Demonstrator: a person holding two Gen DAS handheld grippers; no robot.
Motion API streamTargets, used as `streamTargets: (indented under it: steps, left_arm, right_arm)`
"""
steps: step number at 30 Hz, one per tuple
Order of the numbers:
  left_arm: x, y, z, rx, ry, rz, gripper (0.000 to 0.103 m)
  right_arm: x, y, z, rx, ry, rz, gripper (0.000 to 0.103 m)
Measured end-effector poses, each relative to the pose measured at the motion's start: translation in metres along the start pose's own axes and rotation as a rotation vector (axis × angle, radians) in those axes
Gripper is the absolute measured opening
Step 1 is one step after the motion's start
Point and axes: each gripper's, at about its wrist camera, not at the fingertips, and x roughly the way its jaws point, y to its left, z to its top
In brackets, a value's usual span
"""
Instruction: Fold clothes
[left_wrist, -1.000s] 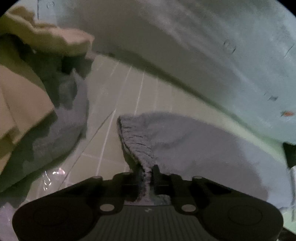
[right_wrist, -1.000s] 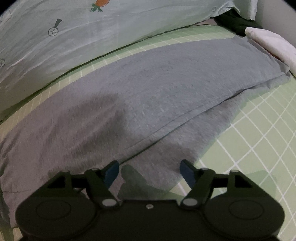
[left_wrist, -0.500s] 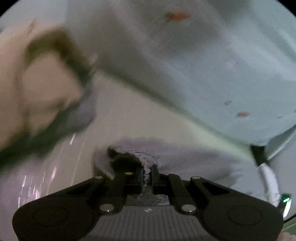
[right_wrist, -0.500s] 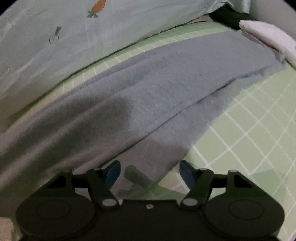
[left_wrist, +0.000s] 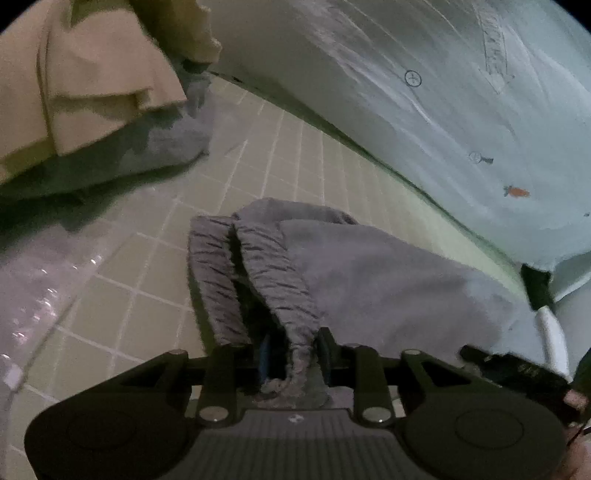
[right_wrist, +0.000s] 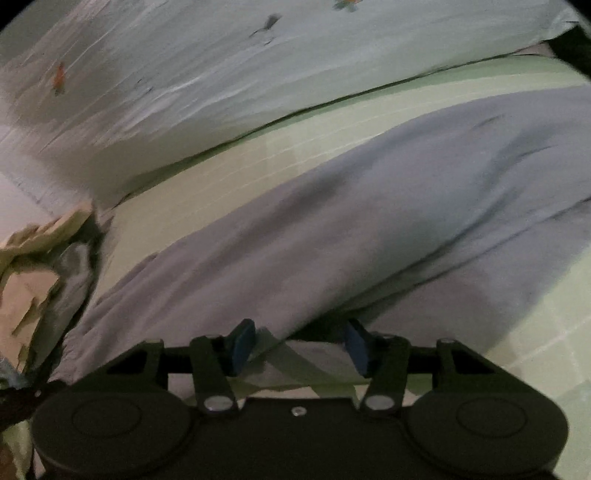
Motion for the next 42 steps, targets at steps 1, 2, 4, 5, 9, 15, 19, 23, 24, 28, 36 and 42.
streamTargets:
  steps: [1, 2, 4, 5, 9, 15, 19, 23, 24, 28, 36, 42]
  left_arm:
    - [0.002, 0.000, -0.001, -0.006, 0.002, -0.008, 0.018]
    - [0.004, 0.000, -0.002, -0.012, 0.005, -0.016, 0.010]
    - [0.005, -0.001, -0.002, -0.012, 0.000, -0.013, 0.009]
    - [0.004, -0.002, -0.001, -0.006, -0.007, -0.002, 0.009]
    - [-0.006, -0.003, 0.005, -0.005, -0.054, 0.036, 0.008]
    - [-0.020, -0.004, 0.006, -0.039, -0.097, 0.035, 0.008]
    - [-0.019, 0.003, 0.001, -0.079, -0.093, 0.049, 0.008]
    - [-0.024, 0.009, -0.002, -0.099, -0.095, 0.035, 0.008]
    - [-0.025, 0.010, -0.003, -0.101, -0.096, 0.033, 0.008]
    - [-0.024, 0.007, -0.001, -0.097, -0.097, 0.029, 0.008]
    - [-0.024, 0.009, -0.002, -0.108, -0.095, 0.028, 0.008]
    - [-0.023, 0.012, -0.003, -0.119, -0.089, 0.025, 0.008]
  right_arm:
    - [0.003, 0.005, -0.001, -0.022, 0.007, 0.005, 0.055]
    - [0.006, 0.008, -0.001, -0.047, 0.013, 0.006, 0.051]
    - [0.009, 0.014, -0.004, -0.088, 0.029, 0.004, 0.026]
    - [0.011, 0.014, -0.005, -0.095, 0.036, 0.002, 0.014]
    - [-0.001, 0.008, -0.010, -0.072, 0.011, 0.018, 0.005]
    - [-0.055, 0.011, -0.026, -0.097, -0.065, 0.025, 0.005]
    - [-0.049, 0.003, -0.039, -0.074, -0.013, -0.021, 0.010]
    - [-0.056, -0.003, -0.040, -0.035, -0.053, -0.068, 0.033]
    - [-0.057, -0.001, -0.039, -0.055, -0.061, -0.086, 0.033]
    - [-0.049, 0.007, -0.034, -0.094, -0.048, -0.055, 0.037]
    - [-0.013, 0.026, -0.028, -0.113, 0.038, -0.092, 0.040]
    - [-0.021, 0.025, -0.036, -0.119, 0.046, -0.106, 0.040]
